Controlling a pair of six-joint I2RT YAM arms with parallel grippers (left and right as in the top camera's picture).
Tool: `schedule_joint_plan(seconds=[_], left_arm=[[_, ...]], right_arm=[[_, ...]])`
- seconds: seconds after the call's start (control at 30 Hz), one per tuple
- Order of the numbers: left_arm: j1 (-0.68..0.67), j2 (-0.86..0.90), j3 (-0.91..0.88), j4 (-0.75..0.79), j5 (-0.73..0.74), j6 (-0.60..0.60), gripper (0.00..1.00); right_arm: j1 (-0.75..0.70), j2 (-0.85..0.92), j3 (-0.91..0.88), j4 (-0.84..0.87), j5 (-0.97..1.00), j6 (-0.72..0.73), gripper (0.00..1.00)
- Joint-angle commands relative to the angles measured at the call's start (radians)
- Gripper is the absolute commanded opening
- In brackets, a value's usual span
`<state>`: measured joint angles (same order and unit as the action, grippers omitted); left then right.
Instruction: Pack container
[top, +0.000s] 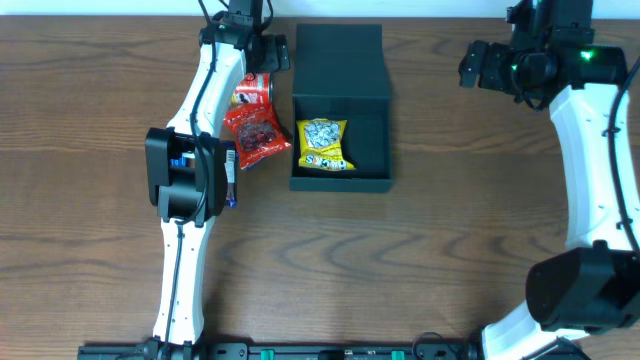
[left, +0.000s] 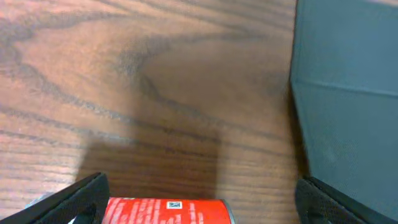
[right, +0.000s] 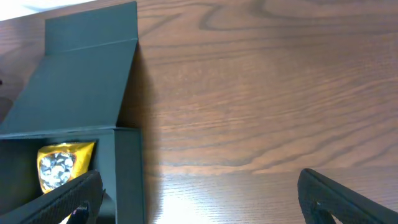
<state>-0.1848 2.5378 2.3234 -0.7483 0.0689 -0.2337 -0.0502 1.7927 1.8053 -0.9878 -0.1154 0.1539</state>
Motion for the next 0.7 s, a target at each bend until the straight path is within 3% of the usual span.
schedule_joint_plan(seconds=[0.0,0.47,0.67], left_arm=[[0.001,0.026,0.030,-0.018,0.003,0.022,0.96],[0.001,0.016,0.098,-0.101,-0.028,0.083,0.96],[-0.006,0.016,0.148,-0.135,-0.035,0.241,0.96]], right_arm=[[0.007,-0.008,0.006,-0.002,0.003,0.017,0.99],[0.007,-0.008,0.006,0.001,0.003,0.017,0.99],[0.007,-0.008,0.006,0.001,0.003,0.017,0.99]])
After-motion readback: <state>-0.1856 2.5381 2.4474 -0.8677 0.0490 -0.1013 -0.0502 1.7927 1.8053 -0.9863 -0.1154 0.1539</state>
